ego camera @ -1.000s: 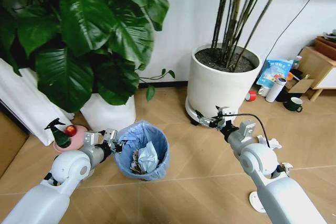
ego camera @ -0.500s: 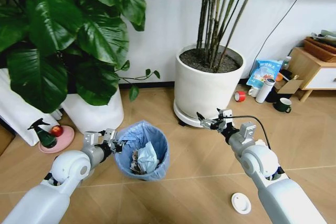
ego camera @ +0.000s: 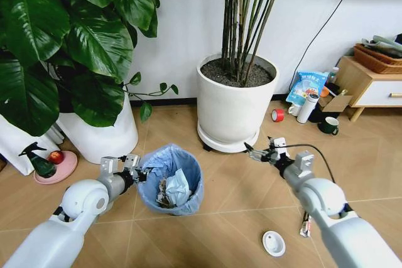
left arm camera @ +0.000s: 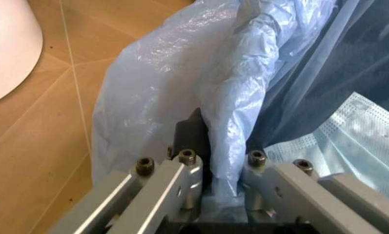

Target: Pick up the trash bin and place the garbage on the floor into it.

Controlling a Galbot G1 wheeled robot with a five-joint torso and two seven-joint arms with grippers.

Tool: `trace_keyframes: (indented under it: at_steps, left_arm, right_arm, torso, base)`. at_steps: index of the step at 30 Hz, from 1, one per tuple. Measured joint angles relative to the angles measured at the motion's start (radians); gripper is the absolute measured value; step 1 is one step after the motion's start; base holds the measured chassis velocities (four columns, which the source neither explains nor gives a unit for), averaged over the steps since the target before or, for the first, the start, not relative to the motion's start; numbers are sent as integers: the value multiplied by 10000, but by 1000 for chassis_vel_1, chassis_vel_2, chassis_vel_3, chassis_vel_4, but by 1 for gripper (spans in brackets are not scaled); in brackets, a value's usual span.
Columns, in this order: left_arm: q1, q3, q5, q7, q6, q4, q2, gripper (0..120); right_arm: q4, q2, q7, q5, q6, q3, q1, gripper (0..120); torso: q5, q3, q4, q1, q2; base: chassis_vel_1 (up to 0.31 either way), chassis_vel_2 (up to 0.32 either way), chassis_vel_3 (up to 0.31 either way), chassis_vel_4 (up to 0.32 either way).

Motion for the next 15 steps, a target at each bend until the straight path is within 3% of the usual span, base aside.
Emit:
trace_keyframes:
  at_steps: [8, 15]
  left_arm:
    - [42, -40, 85, 64, -29, -34, -127, 2]
    - [122, -98, 109, 92, -37, -97, -128, 2]
  right_arm:
    - [-1527, -745, -1834, -656, 1095, 579, -967, 100]
    - [-3024, -736, -2905, -1557, 1690, 541, -1305, 100]
  torso:
    - [1, 0, -5, 0, 0]
    - [-2, 0, -3, 0, 0]
  base:
    - [0, 0, 0, 0]
    - [0, 0, 0, 0]
